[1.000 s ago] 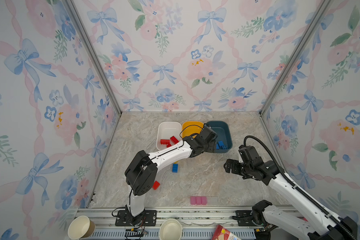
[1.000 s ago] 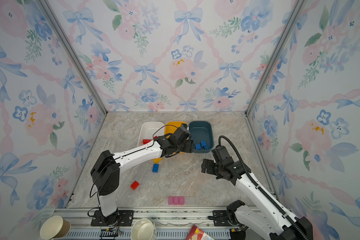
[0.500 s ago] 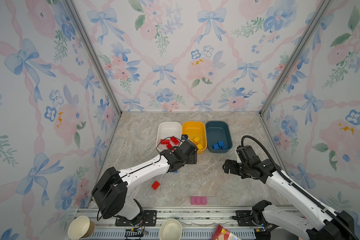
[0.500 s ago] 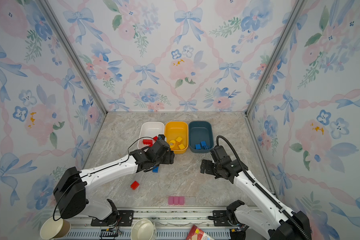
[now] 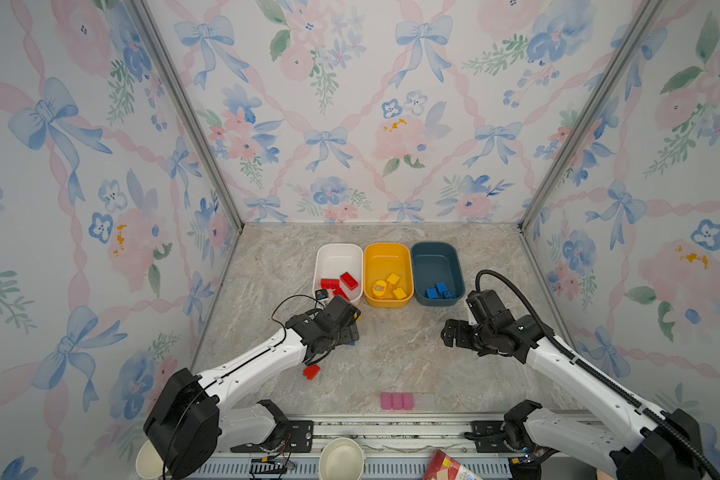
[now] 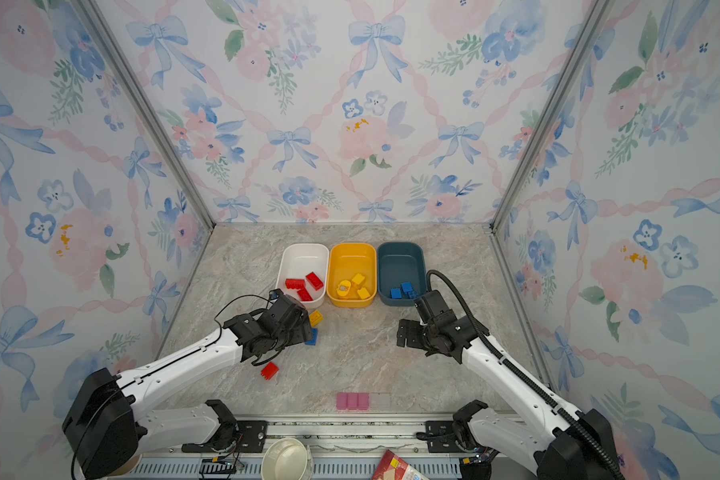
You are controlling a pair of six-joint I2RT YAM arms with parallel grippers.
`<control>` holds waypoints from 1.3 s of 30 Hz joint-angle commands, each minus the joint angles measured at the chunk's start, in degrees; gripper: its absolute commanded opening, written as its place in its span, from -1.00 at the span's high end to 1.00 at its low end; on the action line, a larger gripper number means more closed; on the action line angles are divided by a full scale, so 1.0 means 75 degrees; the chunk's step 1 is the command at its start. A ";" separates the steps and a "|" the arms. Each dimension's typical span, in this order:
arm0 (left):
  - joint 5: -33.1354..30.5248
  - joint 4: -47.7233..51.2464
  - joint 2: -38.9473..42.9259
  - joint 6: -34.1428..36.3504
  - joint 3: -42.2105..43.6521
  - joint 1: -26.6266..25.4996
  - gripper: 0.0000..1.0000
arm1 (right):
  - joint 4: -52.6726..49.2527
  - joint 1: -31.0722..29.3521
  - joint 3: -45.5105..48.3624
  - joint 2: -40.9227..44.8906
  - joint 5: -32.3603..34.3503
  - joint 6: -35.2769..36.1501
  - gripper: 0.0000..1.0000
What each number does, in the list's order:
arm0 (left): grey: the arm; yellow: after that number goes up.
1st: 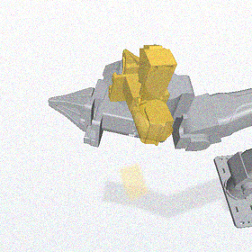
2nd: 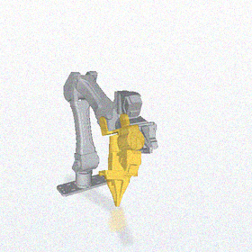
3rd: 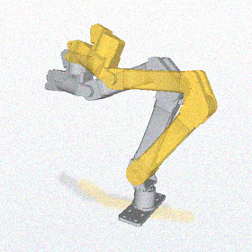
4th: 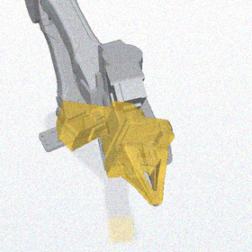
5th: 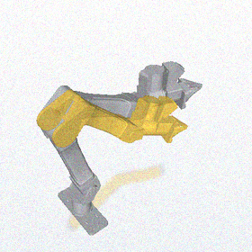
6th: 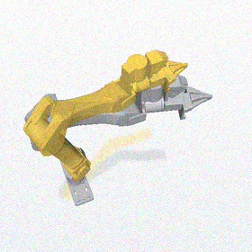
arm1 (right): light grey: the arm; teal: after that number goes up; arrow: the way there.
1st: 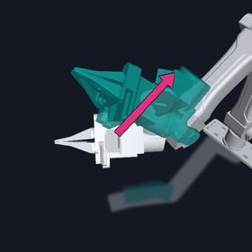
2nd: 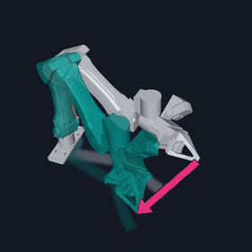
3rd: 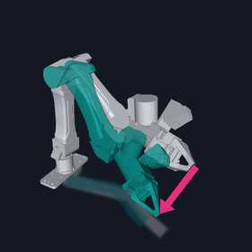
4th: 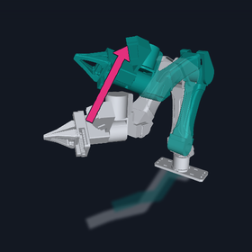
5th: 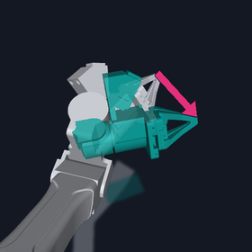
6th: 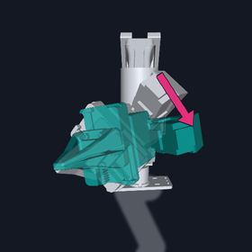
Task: Sort the legos into containers by color
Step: 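Lower the left gripper onto the small red brick on the table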
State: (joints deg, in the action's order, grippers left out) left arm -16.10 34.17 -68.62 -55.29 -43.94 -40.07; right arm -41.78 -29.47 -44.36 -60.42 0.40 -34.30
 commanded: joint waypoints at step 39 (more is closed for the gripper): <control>0.1338 0.1225 0.0910 -0.2443 0.2008 0.1113 -0.62 | 0.0307 -0.0092 -0.0147 -0.0387 -0.0086 0.0132 -0.94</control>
State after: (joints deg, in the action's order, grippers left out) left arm -6.52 42.72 -61.71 -72.53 -30.17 -32.16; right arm -39.75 -29.47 -44.38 -62.92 0.19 -33.89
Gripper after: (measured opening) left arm 0.810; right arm 0.972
